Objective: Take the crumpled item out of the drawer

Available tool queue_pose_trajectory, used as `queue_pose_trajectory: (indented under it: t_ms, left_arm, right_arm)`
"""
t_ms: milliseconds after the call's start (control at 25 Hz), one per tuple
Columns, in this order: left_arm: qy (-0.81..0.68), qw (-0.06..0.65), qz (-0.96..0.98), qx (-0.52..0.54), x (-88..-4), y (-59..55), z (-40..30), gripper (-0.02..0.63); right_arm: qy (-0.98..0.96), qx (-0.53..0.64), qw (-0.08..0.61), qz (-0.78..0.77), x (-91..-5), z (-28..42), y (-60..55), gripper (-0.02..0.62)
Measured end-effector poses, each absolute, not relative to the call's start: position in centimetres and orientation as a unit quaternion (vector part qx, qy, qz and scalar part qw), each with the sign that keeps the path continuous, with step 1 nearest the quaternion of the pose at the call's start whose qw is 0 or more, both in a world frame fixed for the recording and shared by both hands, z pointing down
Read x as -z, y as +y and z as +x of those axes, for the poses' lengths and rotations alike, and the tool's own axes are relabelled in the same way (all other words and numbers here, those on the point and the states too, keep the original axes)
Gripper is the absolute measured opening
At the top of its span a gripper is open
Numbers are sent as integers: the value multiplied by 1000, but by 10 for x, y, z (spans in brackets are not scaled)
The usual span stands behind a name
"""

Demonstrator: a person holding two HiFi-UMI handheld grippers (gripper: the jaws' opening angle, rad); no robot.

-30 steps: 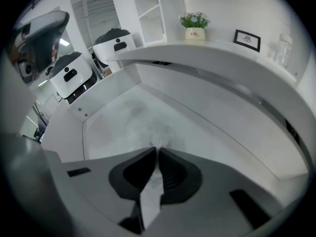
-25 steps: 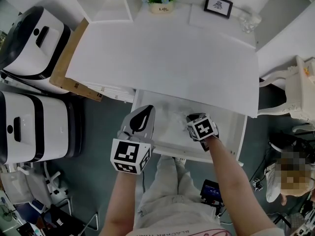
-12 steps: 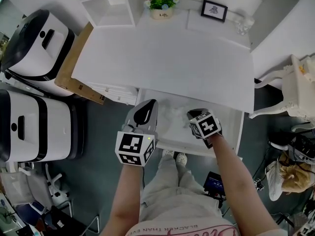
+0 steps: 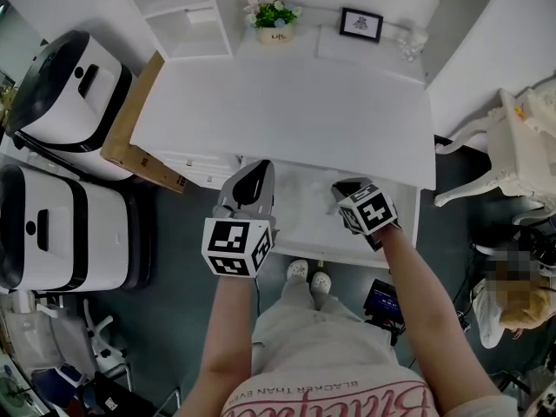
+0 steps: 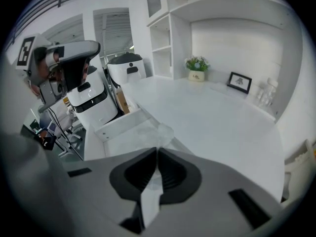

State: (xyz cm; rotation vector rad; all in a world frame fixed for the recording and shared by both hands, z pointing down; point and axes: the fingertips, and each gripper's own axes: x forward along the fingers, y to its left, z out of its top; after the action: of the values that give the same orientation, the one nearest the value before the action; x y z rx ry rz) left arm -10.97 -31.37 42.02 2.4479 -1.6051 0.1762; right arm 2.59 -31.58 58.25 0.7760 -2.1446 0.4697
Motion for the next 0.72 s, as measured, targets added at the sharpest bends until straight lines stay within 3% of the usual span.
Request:
queue_pose_trajectory:
  t_ms: [720]
  left_arm:
    - [-557,41,829,-27,-359,-310,-107,9]
  right_arm:
    - [-875,-90,323,349,-474,44,-316,18]
